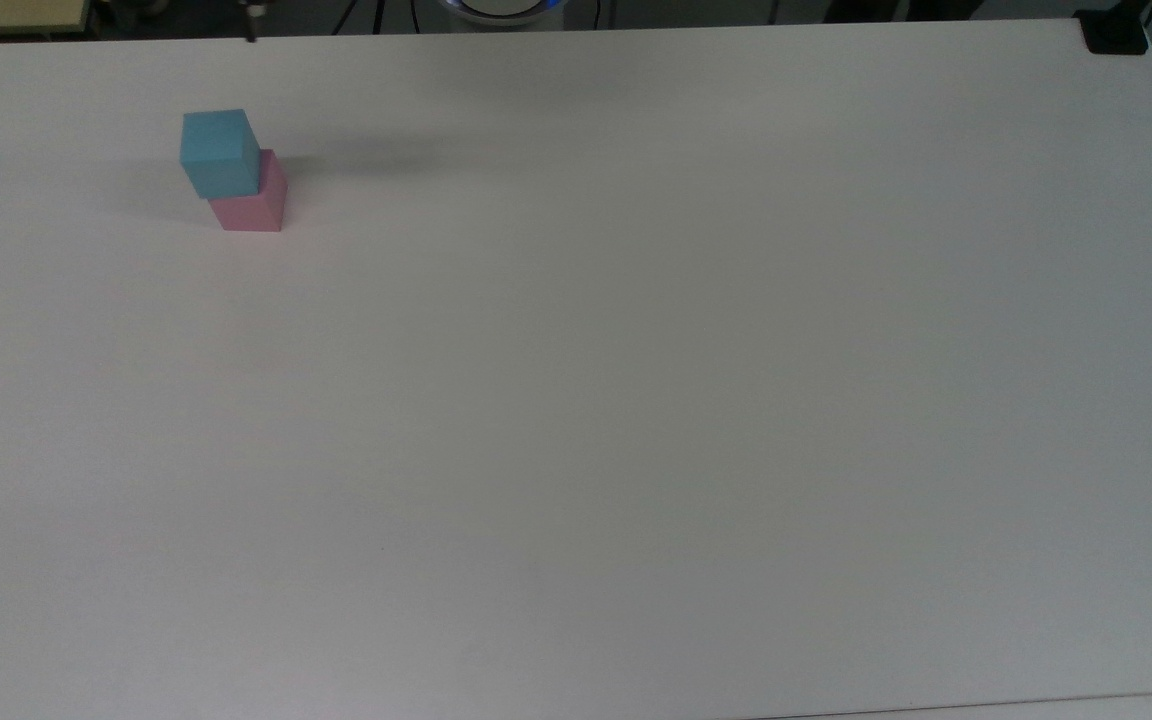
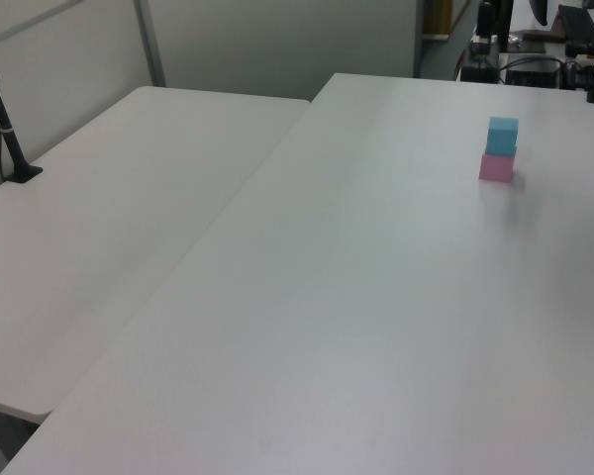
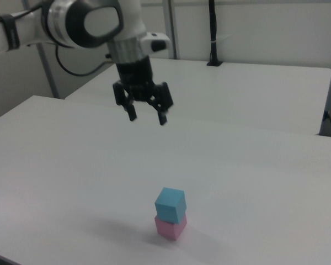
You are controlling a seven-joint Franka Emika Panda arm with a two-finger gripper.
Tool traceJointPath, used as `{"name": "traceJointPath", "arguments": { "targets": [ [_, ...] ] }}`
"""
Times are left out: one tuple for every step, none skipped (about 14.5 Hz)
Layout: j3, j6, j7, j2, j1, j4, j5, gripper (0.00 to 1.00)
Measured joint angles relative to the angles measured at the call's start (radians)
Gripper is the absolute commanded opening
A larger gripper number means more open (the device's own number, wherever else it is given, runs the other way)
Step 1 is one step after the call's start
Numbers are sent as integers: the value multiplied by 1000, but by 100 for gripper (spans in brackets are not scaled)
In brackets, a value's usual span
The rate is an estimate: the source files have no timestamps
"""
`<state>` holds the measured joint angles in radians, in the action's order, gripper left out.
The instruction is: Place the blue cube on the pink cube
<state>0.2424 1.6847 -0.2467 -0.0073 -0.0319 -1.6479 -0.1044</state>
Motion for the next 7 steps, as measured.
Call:
{"name": "traceJointPath", "arguments": {
  "targets": [
    [-39, -11, 40, 6, 0, 17, 0, 100],
    [-85, -20, 88, 17, 1, 32, 0, 100],
    [-129, -29, 137, 34, 5, 49, -1, 100],
    [-162, -42, 175, 52, 14, 67, -1, 100],
    [-187, -70, 209, 80, 41, 92, -2, 100],
    [-192, -80, 221, 95, 63, 103, -2, 100],
    [-193, -82, 227, 109, 95, 113, -2, 100]
  ]
}}
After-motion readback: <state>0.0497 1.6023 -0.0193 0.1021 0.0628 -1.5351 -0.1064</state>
